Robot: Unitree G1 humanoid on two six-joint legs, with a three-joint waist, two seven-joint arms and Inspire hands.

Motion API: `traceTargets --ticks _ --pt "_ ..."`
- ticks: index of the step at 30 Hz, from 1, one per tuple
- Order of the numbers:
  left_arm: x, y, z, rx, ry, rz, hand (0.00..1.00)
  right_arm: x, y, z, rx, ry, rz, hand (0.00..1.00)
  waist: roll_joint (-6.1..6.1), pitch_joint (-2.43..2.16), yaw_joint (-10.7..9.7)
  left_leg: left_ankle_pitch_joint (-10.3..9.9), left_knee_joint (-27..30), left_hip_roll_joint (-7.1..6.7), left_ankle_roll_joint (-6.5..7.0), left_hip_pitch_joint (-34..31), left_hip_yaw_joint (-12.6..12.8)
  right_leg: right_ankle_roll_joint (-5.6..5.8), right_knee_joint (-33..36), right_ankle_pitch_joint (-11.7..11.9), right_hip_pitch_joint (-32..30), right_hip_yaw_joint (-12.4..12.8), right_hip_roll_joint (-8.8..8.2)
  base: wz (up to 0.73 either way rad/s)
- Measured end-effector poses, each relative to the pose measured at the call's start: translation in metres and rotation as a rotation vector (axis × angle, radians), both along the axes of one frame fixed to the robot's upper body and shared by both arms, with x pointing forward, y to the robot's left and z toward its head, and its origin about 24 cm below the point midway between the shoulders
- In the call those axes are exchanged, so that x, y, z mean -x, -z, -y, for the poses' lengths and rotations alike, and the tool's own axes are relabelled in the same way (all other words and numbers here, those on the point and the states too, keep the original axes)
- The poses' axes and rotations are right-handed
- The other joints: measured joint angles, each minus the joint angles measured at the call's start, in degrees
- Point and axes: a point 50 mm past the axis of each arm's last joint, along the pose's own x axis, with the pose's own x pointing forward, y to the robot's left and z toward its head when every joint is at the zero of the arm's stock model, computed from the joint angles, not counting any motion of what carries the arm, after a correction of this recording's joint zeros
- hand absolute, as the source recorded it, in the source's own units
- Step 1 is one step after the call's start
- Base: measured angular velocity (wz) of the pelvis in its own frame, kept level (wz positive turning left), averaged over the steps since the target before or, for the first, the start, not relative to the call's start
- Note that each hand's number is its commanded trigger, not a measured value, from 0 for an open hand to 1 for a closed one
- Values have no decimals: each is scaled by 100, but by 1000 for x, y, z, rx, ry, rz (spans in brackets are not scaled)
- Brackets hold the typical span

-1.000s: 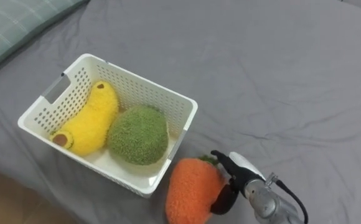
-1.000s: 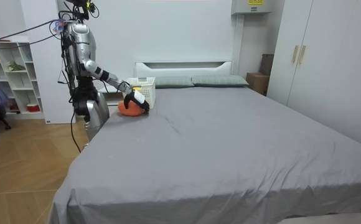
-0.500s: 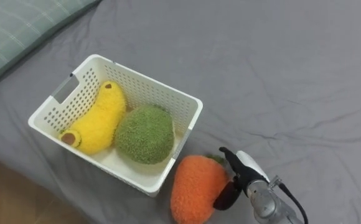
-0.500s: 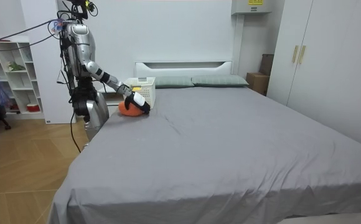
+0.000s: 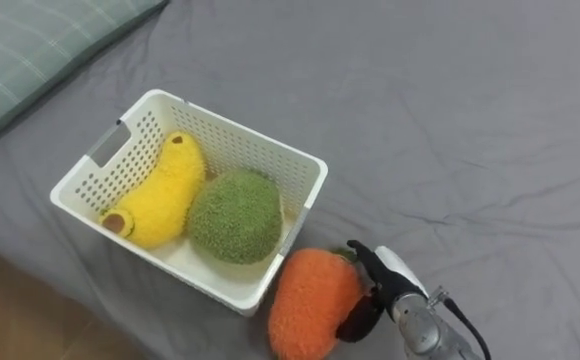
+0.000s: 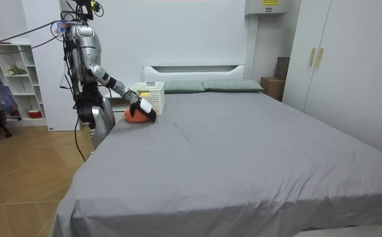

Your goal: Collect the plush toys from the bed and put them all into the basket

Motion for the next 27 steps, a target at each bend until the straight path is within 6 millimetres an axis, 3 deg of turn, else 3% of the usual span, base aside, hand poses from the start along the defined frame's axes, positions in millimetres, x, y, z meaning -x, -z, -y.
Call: traceTargets --ticks 1,2,4,12,27 --pt "0 0 0 2 3 0 0 0 0 -1 -3 -5 -4 1 -1 0 0 0 5 -6 0 -7 -19 0 -1 0 0 -17 -3 14" --pt "0 0 1 6 12 -2 0 0 0 -2 -8 -21 -16 60 -3 -1 10 2 9 -16 -3 -12 -52 0 -1 0 -4 -51 -11 10" --pt "0 1 2 20 15 -5 0 -1 -1 -6 -12 -54 -26 100 -10 2 27 2 28 -19 -3 -36 -55 0 -1 0 -28 -58 -15 4" --pt "-7 1 3 45 29 18 0 -5 -9 -17 -48 -129 -36 100 -127 11 21 2 41 -23 -2 -98 -57 0 -1 0 -74 -92 -18 0" --pt "-12 1 4 73 40 36 0 -1 -6 -23 -64 -173 -76 100 -164 19 24 2 58 -26 -1 -154 -64 1 0 0 -99 -110 -23 0"
